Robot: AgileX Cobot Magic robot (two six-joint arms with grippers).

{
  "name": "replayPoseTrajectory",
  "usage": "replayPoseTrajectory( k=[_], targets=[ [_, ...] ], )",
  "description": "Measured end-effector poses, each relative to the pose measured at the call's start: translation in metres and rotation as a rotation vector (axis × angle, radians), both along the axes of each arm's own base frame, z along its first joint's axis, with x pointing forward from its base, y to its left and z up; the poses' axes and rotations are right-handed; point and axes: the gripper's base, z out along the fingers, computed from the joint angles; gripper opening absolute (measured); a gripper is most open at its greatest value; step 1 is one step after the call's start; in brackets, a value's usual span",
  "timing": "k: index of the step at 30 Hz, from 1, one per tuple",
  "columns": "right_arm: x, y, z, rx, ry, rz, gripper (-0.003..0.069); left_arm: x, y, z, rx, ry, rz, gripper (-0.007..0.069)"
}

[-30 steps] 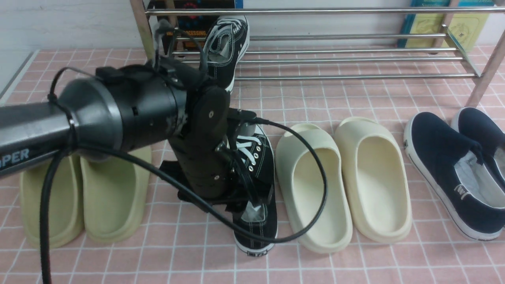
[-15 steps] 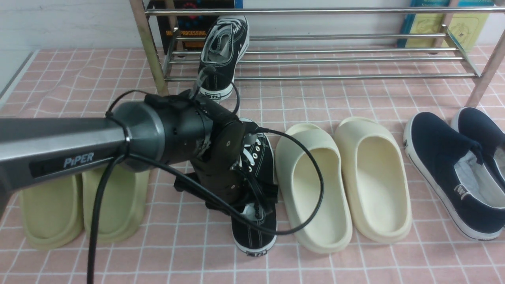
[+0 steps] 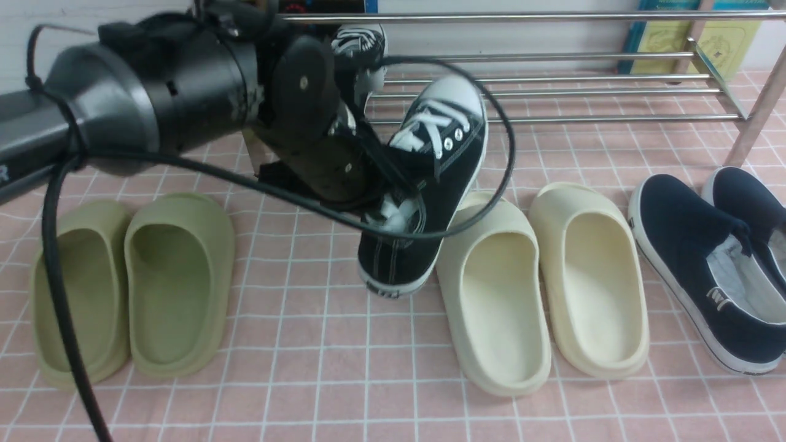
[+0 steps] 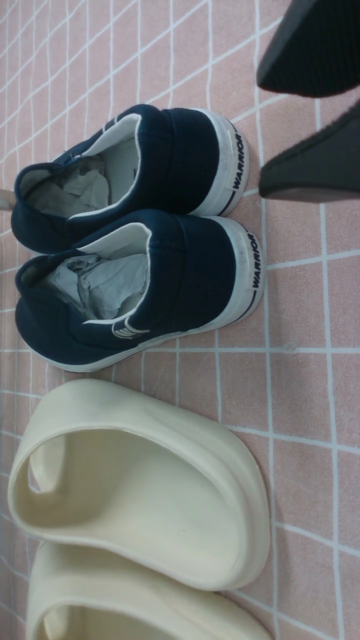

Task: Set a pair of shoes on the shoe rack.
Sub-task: Use the left arm to put a shoe into the shoe rack

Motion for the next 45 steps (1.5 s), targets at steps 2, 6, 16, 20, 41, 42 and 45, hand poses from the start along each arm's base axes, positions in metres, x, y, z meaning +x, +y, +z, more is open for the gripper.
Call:
replayPoseTrajectory(
  k=[2, 6, 16, 20, 41, 42, 45],
  targets=[
    [0.0, 0.0, 0.0, 0.0, 0.0, 0.0, 0.024, 0.008, 0.0, 0.002, -0.014, -0.005, 0.013, 0.0013],
    [0.0, 0.0, 0.0, 0.0, 0.0, 0.0, 0.024, 0.037, 0.003, -0.002, -0.041, -0.016, 0.062, 0.0015],
    [0.0, 0.0, 0.0, 0.001, 0.0, 0.0, 0.024, 0.109, -0.005, -0.019, -0.078, -0.061, 0.121, 0.0017],
    [0.0, 0.0, 0.0, 0.0, 0.0, 0.0, 0.024, 0.137, -0.011, -0.03, -0.114, -0.083, 0.148, 0.0017],
    [0.0, 0.0, 0.0, 0.0, 0.0, 0.0, 0.024, 0.175, 0.007, -0.026, -0.12, -0.12, 0.182, 0.0311],
    [0.0, 0.0, 0.0, 0.0, 0.0, 0.0, 0.024, 0.17, 0.008, -0.018, -0.104, -0.124, 0.163, 0.0332],
    [0.0, 0.0, 0.0, 0.0, 0.0, 0.0, 0.024, 0.153, 0.013, 0.015, -0.032, -0.153, 0.071, 0.0349]
  ],
)
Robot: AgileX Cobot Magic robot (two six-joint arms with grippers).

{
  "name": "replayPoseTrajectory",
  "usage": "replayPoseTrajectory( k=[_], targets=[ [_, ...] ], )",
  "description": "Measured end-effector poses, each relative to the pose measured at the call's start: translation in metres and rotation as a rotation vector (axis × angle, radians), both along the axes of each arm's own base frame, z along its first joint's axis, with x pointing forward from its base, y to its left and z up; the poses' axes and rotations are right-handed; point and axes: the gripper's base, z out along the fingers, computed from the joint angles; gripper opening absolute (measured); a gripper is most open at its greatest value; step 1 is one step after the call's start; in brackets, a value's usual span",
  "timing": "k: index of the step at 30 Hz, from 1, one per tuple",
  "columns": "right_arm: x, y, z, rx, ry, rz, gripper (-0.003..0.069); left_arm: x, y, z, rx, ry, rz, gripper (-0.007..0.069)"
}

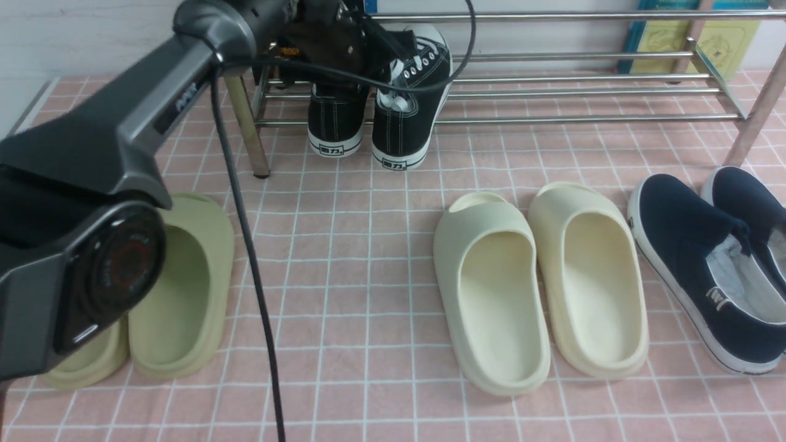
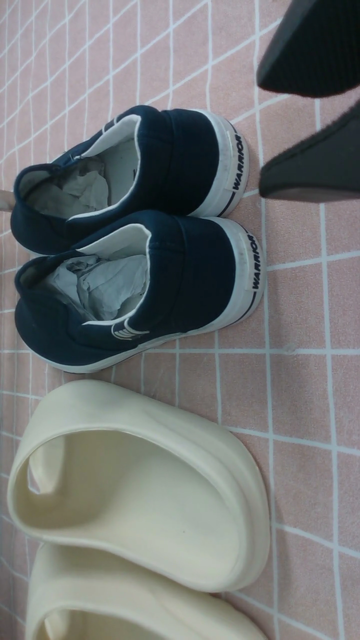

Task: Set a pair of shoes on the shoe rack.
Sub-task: Use the left arm to put a shoe into the shoe rack

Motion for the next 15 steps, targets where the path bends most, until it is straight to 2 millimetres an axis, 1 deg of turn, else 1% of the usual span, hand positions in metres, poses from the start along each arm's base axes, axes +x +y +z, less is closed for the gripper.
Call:
replayPoseTrajectory(
  k=[1, 3, 5, 6, 7, 8, 10, 11, 12, 14, 15],
  targets=[
    [0.0, 0.0, 0.0, 0.0, 0.0, 0.0, 0.024, -0.006, 0.001, 0.008, 0.033, -0.003, -0.028, 0.0342],
    [0.0, 0.0, 0.0, 0.0, 0.0, 0.0, 0.024, -0.022, 0.001, 0.024, 0.115, 0.011, -0.097, 0.0284],
    [0.0, 0.0, 0.0, 0.0, 0.0, 0.0, 0.024, -0.034, -0.002, 0.027, 0.182, 0.05, -0.145, 0.0204],
    [0.0, 0.0, 0.0, 0.0, 0.0, 0.0, 0.024, -0.038, -0.006, 0.025, 0.204, 0.064, -0.164, 0.0153],
    [0.0, 0.0, 0.0, 0.0, 0.0, 0.0, 0.024, -0.039, -0.009, 0.022, 0.219, 0.074, -0.174, 0.012],
    [0.0, 0.0, 0.0, 0.0, 0.0, 0.0, 0.024, -0.041, -0.014, 0.015, 0.239, 0.088, -0.191, 0.0072],
    [0.0, 0.0, 0.0, 0.0, 0.0, 0.0, 0.024, -0.041, -0.026, -0.006, 0.27, 0.108, -0.219, 0.002],
    [0.0, 0.0, 0.0, 0.0, 0.0, 0.0, 0.024, -0.039, -0.032, -0.021, 0.285, 0.12, -0.233, 0.0007],
    [0.0, 0.0, 0.0, 0.0, 0.0, 0.0, 0.024, -0.037, -0.036, -0.028, 0.292, 0.119, -0.239, 0.0004],
    [0.0, 0.0, 0.0, 0.0, 0.0, 0.0, 0.024, -0.029, -0.044, -0.052, 0.305, 0.116, -0.243, 0.0002],
    [0.0, 0.0, 0.0, 0.0, 0.0, 0.0, 0.024, -0.029, -0.044, -0.052, 0.305, 0.116, -0.243, 0.0002]
  ],
)
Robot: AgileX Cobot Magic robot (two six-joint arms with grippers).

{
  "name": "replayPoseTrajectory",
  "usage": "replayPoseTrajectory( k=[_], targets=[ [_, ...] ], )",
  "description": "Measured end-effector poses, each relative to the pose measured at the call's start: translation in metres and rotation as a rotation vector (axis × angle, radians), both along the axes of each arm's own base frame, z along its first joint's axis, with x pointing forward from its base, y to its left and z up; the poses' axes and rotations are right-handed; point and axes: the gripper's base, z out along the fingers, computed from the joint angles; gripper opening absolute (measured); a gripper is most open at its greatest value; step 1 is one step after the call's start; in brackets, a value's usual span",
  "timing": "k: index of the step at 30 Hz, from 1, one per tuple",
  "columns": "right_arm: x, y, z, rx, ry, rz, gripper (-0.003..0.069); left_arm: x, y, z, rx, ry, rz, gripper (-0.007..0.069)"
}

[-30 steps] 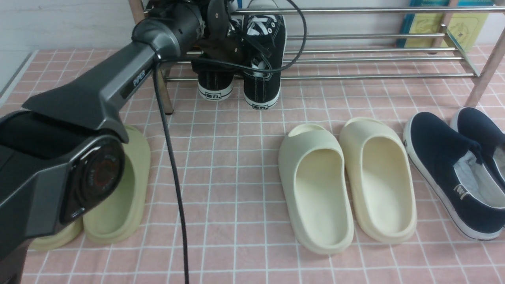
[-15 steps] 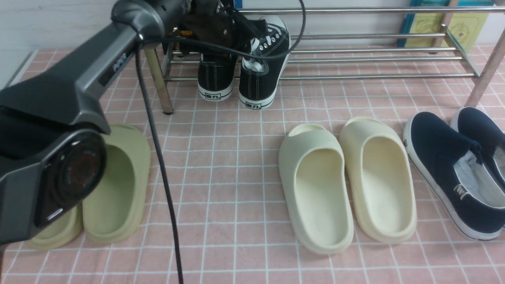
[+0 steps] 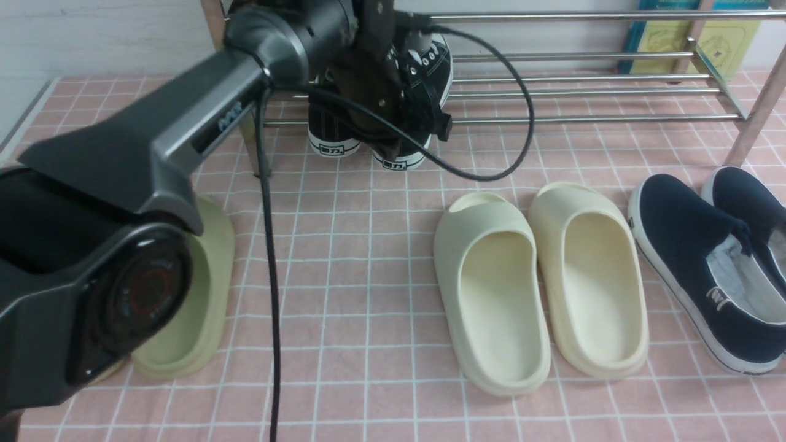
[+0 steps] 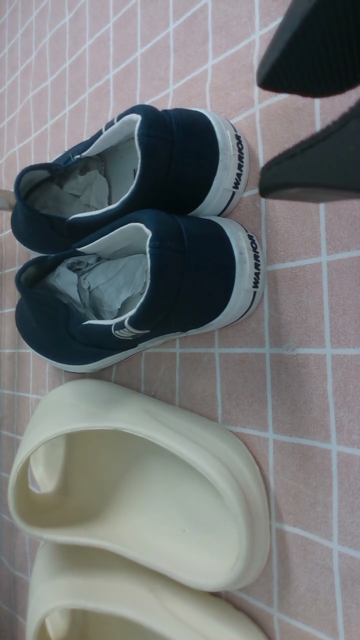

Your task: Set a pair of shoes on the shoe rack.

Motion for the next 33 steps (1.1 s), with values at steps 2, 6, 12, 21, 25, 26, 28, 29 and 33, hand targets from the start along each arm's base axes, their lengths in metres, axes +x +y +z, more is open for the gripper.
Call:
replayPoseTrajectory(
  k=[2, 6, 12, 21, 25, 26, 28, 29, 33],
  targets=[
    [0.0, 0.0, 0.0, 0.0, 0.0, 0.0, 0.024, 0.008, -0.004, -0.021, -0.015, 0.003, 0.041, 0.0002],
    [0.0, 0.0, 0.0, 0.0, 0.0, 0.0, 0.024, 0.012, -0.009, -0.021, -0.074, -0.039, 0.078, 0.0002],
    [0.0, 0.0, 0.0, 0.0, 0.0, 0.0, 0.024, 0.018, -0.012, -0.015, -0.121, -0.126, 0.074, 0.0002],
    [0.0, 0.0, 0.0, 0.0, 0.0, 0.0, 0.024, 0.006, -0.001, 0.031, -0.117, -0.199, 0.071, 0.0006],
    [0.0, 0.0, 0.0, 0.0, 0.0, 0.0, 0.024, -0.022, 0.017, 0.091, -0.086, -0.255, 0.046, 0.0008],
    [0.0, 0.0, 0.0, 0.0, 0.0, 0.0, 0.024, -0.031, 0.023, 0.108, -0.082, -0.275, 0.037, 0.0008],
    [0.0, 0.0, 0.0, 0.0, 0.0, 0.0, 0.024, -0.052, 0.037, 0.14, -0.062, -0.3, 0.023, 0.0009],
    [0.0, 0.0, 0.0, 0.0, 0.0, 0.0, 0.024, -0.063, 0.043, 0.156, -0.062, -0.324, 0.019, 0.001],
    [0.0, 0.0, 0.0, 0.0, 0.0, 0.0, 0.024, -0.113, 0.076, 0.21, -0.031, -0.377, 0.03, 0.0013]
  ],
)
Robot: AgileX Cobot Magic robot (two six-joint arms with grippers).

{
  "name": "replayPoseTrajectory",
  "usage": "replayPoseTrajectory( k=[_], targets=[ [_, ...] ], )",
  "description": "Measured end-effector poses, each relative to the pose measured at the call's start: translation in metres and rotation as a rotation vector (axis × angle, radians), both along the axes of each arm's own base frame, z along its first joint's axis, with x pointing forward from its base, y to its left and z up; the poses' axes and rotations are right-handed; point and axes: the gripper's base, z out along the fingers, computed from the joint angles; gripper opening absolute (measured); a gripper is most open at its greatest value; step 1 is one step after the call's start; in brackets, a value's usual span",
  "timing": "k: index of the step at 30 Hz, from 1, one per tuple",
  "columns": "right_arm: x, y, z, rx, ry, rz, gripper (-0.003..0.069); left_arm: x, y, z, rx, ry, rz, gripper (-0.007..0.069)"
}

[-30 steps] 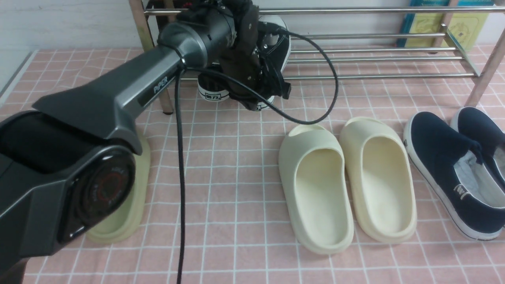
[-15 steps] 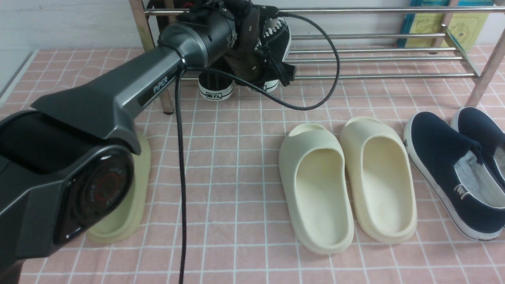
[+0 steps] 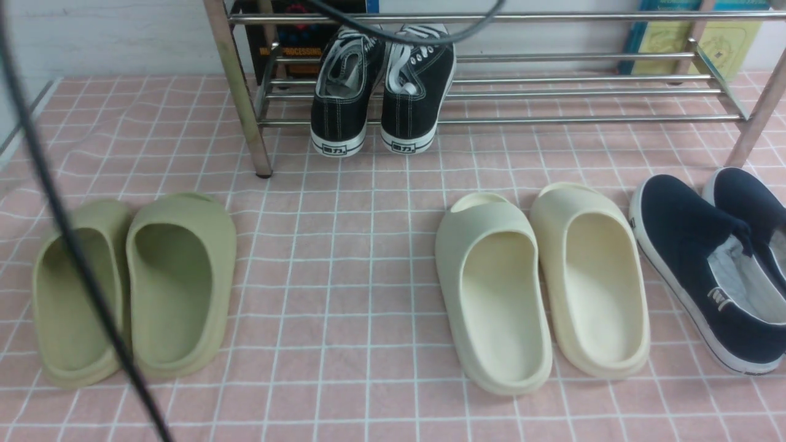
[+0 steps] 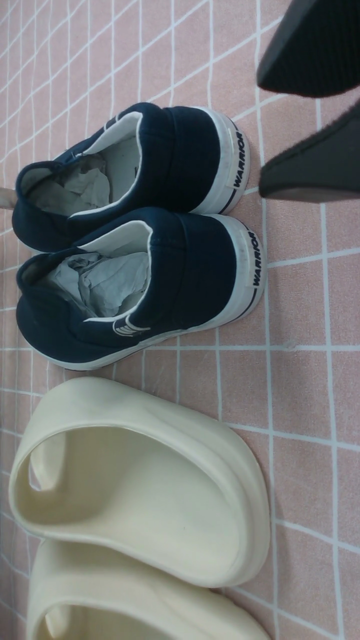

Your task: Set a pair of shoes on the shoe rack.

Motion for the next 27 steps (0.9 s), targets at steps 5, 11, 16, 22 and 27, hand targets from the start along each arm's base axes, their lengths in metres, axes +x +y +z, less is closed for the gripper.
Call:
replayPoseTrajectory(
  k=[5, 11, 16, 22, 27],
  targets=[
    [0.0, 0.0, 0.0, 0.0, 0.0, 0.0, 0.024, -0.055, 0.035, 0.026, 0.016, -0.024, 0.029, 0.0017],
    [0.0, 0.0, 0.0, 0.0, 0.0, 0.0, 0.024, -0.139, 0.082, 0.0, -0.059, -0.039, 0.057, 0.002],
    [0.0, 0.0, 0.0, 0.0, 0.0, 0.0, 0.024, -0.196, 0.111, -0.048, -0.162, -0.076, 0.078, 0.002],
    [0.0, 0.0, 0.0, 0.0, 0.0, 0.0, 0.024, -0.237, 0.134, -0.088, -0.26, -0.127, 0.095, 0.0022],
    [0.0, 0.0, 0.0, 0.0, 0.0, 0.0, 0.024, -0.251, 0.144, -0.094, -0.25, -0.172, 0.107, 0.0023]
  ],
)
